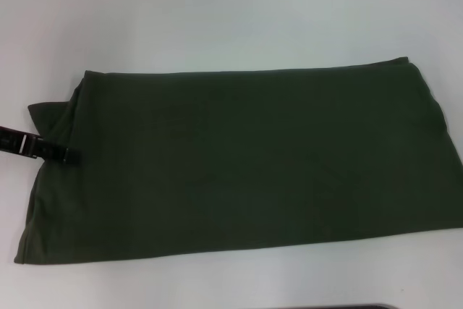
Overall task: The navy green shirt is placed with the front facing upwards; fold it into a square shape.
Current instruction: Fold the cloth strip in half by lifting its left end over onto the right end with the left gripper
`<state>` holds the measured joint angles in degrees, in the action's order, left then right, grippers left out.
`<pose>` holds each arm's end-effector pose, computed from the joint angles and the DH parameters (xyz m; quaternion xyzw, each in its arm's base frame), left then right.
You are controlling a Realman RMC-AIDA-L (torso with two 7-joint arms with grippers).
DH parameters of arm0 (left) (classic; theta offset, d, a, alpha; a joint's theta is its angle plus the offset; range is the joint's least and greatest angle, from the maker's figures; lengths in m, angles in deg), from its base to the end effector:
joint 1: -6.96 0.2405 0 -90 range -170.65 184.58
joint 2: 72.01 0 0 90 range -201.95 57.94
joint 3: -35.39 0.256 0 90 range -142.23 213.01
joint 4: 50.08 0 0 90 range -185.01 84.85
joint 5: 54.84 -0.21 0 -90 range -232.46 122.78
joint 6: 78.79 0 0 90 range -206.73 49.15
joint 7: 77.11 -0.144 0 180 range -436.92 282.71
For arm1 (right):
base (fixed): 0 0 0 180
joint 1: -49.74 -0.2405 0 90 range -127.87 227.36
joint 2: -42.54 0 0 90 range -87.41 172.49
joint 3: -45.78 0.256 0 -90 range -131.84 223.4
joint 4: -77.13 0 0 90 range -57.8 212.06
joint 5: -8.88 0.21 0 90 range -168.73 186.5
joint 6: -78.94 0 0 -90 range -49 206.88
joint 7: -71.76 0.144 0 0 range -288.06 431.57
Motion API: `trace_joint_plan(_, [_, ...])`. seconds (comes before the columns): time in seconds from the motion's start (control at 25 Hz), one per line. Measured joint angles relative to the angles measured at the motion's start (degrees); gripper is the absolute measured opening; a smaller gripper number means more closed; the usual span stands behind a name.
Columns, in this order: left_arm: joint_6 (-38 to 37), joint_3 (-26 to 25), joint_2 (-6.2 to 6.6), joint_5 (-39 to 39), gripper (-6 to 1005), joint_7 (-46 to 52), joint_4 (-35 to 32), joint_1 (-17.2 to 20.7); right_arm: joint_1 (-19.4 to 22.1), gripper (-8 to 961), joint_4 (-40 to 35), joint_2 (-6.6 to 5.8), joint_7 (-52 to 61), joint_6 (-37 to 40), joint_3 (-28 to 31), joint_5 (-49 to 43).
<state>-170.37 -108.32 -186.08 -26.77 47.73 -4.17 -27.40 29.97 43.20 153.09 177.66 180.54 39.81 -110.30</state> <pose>-0.3217 0.3288 0.0477 -0.8360 -0.5354 0.0451 0.1117 0.3590 0.2641 0.1134 -0.7311 0.5112 0.4024 0.2054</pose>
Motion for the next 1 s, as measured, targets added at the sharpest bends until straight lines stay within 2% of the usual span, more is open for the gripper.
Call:
trace_joint_plan(0.6, [0.52,-0.44,0.19,0.38,525,0.74,-0.29,-0.04,-0.02,924,0.02,0.0,0.0,0.21,0.0,0.0])
trace_joint_plan(0.72, [0.6,-0.23,0.01,0.32,325,0.61,-0.38,-0.01,0.0,924,0.0,0.0,0.0,0.35,0.0,0.0])
trace_joint_plan(0.92, [0.63,-0.2,-0.08,0.29,103,0.6,-0.39,0.06,0.03,924,0.02,0.0,0.0,0.42,-0.01,0.0])
trace_joint_plan(1.0, [0.65,-0.34,-0.08,0.29,91,0.62,-0.38,0.15,0.12,924,0.02,0.0,0.0,0.46,0.0,0.0])
